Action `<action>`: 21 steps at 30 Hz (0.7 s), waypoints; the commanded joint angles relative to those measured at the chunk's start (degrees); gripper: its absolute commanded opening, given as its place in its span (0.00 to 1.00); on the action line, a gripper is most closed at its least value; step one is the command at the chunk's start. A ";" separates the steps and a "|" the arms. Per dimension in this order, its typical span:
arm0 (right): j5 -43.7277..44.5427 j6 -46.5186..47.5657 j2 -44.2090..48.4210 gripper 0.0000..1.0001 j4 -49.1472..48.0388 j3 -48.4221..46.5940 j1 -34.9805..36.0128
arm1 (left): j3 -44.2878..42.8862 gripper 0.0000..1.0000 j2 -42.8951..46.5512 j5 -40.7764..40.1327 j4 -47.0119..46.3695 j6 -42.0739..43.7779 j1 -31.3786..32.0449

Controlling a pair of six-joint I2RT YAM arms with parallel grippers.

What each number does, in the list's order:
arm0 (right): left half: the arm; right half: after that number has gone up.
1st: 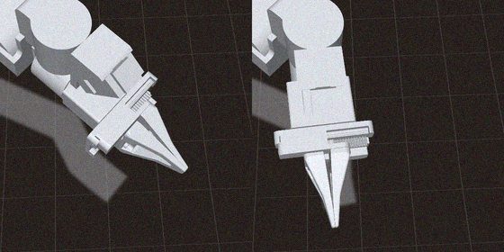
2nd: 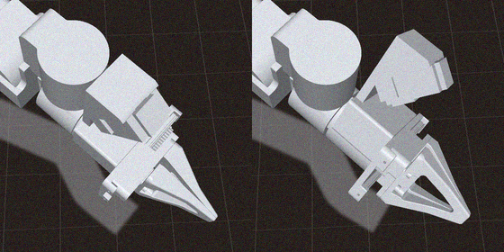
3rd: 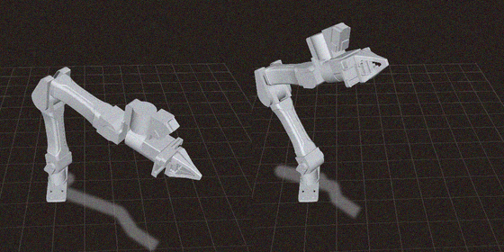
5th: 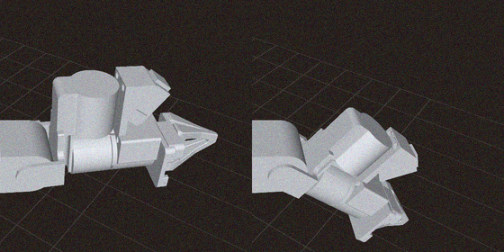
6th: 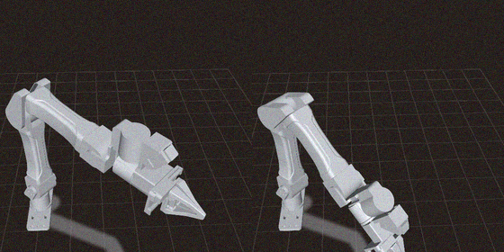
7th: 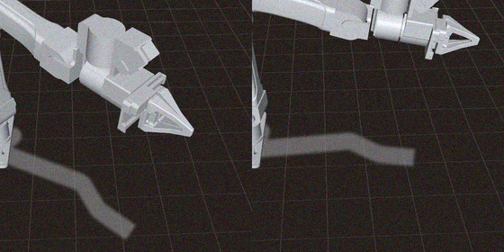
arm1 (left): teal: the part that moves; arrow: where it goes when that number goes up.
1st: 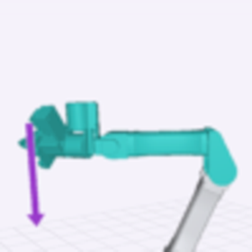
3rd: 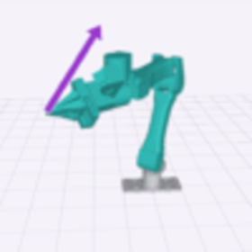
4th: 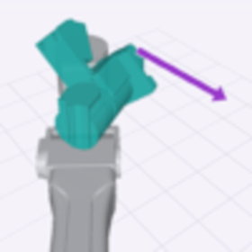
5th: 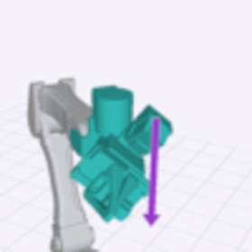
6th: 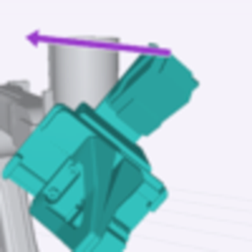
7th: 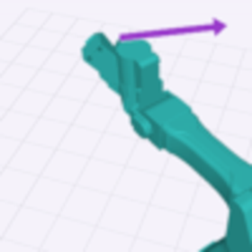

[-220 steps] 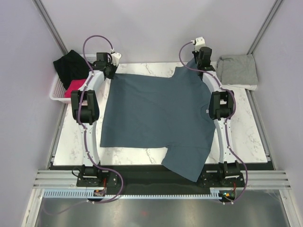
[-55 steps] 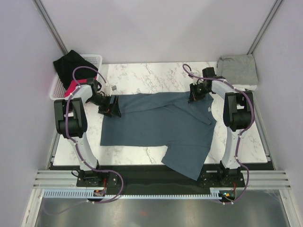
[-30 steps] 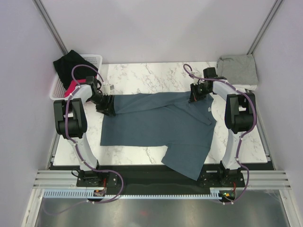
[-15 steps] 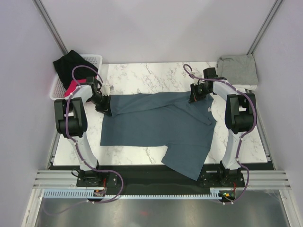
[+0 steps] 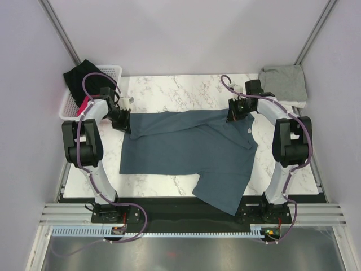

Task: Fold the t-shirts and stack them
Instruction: Fold the tshirt

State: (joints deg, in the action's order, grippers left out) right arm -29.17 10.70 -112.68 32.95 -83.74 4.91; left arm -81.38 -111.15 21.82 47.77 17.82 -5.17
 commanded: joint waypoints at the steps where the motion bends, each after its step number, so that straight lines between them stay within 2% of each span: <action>1: -2.38 -0.42 4.84 0.00 0.01 2.09 0.72 | -2.46 0.02 3.14 -1.52 -0.92 2.21 -0.37; 7: -2.91 -1.12 8.18 0.00 -0.08 6.31 2.64 | -4.13 0.02 2.09 -1.18 -0.23 2.04 -0.45; 8: -3.26 -1.21 8.53 0.00 0.01 6.57 2.91 | -4.57 0.21 1.39 -0.73 0.65 2.04 -0.28; 9: -3.35 -1.38 8.71 0.00 0.01 6.84 3.26 | -4.92 0.31 0.68 -0.56 1.36 1.78 -0.28; 11: -3.53 -1.38 9.06 0.00 0.01 7.63 4.23 | -5.01 0.41 -0.55 -0.29 2.24 1.07 -0.37; 16: -3.88 -1.73 10.11 0.00 0.10 9.91 6.34 | -3.87 0.41 -1.26 -0.20 2.33 0.02 -0.28; 21: -4.14 -2.00 11.87 0.00 0.01 13.16 8.27 | -2.82 0.34 -2.05 0.41 2.15 -0.51 -0.37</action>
State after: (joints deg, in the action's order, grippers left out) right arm -31.29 9.15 -104.40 33.43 -72.34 12.01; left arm -84.44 -112.62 21.06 49.36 18.46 -5.17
